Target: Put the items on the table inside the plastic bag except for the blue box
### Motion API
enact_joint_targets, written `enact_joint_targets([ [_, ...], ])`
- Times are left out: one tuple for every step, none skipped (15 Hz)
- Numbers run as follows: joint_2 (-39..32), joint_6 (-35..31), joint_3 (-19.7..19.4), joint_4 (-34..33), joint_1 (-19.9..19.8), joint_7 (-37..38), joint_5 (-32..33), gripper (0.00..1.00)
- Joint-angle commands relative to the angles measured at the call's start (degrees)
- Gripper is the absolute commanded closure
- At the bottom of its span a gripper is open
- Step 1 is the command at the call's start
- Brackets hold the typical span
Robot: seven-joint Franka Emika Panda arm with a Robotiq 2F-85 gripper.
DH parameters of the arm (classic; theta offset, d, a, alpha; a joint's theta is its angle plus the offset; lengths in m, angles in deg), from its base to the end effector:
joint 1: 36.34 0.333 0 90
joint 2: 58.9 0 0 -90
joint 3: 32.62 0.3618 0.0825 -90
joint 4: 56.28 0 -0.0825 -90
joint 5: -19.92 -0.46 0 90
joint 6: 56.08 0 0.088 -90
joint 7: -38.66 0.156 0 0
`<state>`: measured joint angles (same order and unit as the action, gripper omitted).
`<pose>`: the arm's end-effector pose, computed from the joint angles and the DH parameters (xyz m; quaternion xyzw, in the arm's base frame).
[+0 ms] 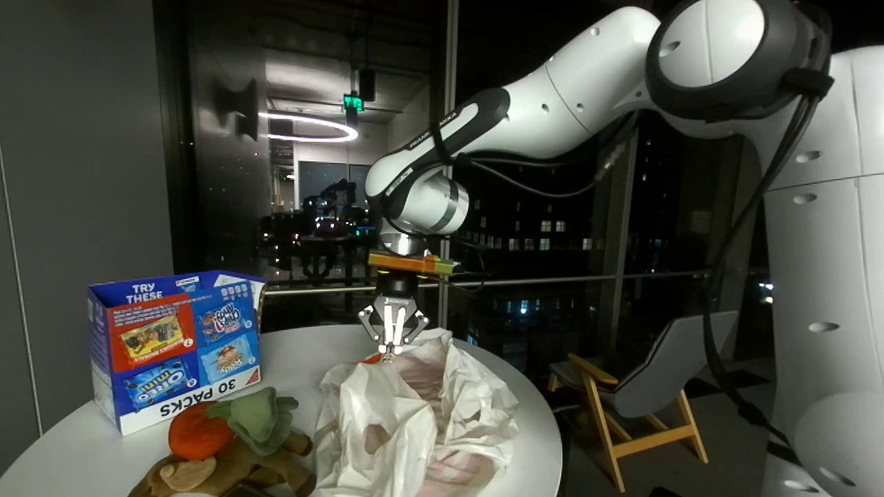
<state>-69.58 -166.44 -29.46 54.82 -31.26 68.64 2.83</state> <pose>0.6293 0.1248 0.3356 -0.9533 0.2495 0.1384 0.0987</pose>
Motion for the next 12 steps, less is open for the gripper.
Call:
enact_joint_targets([
  [-6.0,-2.1,-0.5,-9.1,1.4,1.4,5.9,0.99],
  [-6.9,-3.0,-0.7,-10.6,1.8,1.6,8.0,0.99],
  [-7.6,-3.9,-0.9,-11.7,2.3,2.0,10.5,0.99],
  [-8.0,-4.9,-1.2,-12.5,2.8,2.3,12.8,0.99],
  [-8.1,-6.1,-1.4,-13.0,3.1,2.5,14.4,0.99],
  [-8.1,-7.8,-1.7,-13.2,3.4,3.0,15.9,0.99],
  [-8.2,-8.7,-1.9,-13.7,3.6,3.5,17.3,0.99],
  [-8.2,-9.3,-2.0,-14.0,3.7,3.7,18.0,0.99],
  [-8.1,-9.8,-2.0,-14.1,3.7,4.0,18.4,0.99],
  [-8.1,-9.6,-1.9,-14.4,3.6,4.1,18.1,0.99],
  [-8.1,-8.8,-1.5,-14.7,3.0,3.9,16.0,0.72],
  [-8.2,-7.5,-1.3,-15.0,2.7,3.9,14.5,0.71],
])
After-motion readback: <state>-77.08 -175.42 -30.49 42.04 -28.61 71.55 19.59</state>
